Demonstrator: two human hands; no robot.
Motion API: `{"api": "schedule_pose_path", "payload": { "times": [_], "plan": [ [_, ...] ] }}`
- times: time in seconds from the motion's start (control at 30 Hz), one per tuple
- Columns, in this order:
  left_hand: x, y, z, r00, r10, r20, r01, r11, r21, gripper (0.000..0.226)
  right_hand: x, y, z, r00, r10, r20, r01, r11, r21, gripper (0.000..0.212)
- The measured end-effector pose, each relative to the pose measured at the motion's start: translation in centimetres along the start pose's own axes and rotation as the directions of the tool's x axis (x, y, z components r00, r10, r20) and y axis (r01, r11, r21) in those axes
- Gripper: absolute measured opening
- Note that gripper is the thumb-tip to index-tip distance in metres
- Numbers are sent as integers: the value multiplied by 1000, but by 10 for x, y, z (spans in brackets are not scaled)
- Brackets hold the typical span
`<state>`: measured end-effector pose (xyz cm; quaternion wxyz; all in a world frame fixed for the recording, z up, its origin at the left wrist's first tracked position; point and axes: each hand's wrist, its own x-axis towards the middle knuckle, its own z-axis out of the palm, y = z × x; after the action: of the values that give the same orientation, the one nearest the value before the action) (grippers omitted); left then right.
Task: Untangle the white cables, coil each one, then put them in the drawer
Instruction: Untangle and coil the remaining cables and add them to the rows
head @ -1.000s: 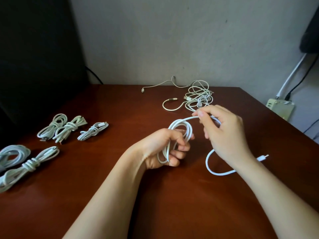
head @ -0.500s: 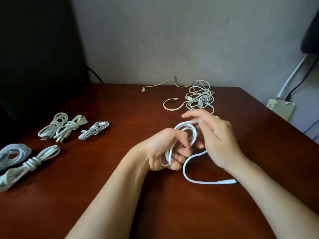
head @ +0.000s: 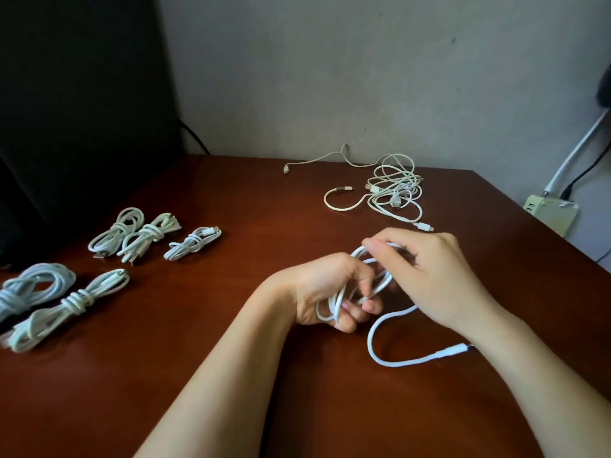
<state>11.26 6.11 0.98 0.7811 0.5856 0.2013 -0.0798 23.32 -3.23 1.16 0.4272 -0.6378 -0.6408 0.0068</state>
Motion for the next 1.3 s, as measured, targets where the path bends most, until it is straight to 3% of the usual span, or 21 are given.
{"api": "schedule_pose_path", "payload": {
  "times": [0.1, 0.3, 0.5, 0.63, 0.8, 0.83, 0.9, 1.0, 1.07, 1.17, 1.3],
  "plan": [
    [-1, 0, 1, 998, 47, 32, -47, 999, 10, 49, 1, -2, -2, 1000, -18, -6, 18, 998, 57, 13],
    [-3, 1, 1, 991, 101, 88, -105, 993, 51, 20, 1, -8, -9, 997, -62, -41, 67, 987, 143, 19],
    [-6, -1, -4, 981, 80, 177, -85, 996, 20, 24, 1, -10, -11, 998, 22, 55, -39, 945, 325, 12],
    [-4, -2, -6, 963, 85, 257, -77, 996, -44, 58, 0, -10, -12, 993, 37, 115, -76, 932, 354, 11],
    [3, 0, -6, 976, 49, 213, -24, 993, -115, 90, 1, -12, -12, 990, 59, 127, -88, 966, 244, 28],
    [3, 1, -5, 979, 66, 195, -39, 990, -139, 87, 1, -11, -13, 991, 62, 121, -90, 967, 239, 28],
    [2, 2, -3, 985, 139, 105, -121, 979, -162, 58, 2, -6, -17, 996, 65, 67, -77, 976, 202, 32],
    [-1, 1, -1, 985, 169, 13, -167, 981, -97, 26, 5, 0, -18, 998, 67, 12, -68, 990, 127, 31],
    [0, 0, -3, 984, 175, 25, -172, 979, -111, 24, 5, 1, -18, 998, 68, 9, -68, 992, 109, 28],
    [-2, -2, -8, 966, 224, 128, -201, 965, -169, 45, 5, 0, -18, 998, 59, -1, -58, 994, 97, 26],
    [-2, -5, -11, 956, 261, 136, -257, 965, -47, 47, 6, 2, -17, 996, 78, 49, -82, 992, 92, 21]
  ]
}}
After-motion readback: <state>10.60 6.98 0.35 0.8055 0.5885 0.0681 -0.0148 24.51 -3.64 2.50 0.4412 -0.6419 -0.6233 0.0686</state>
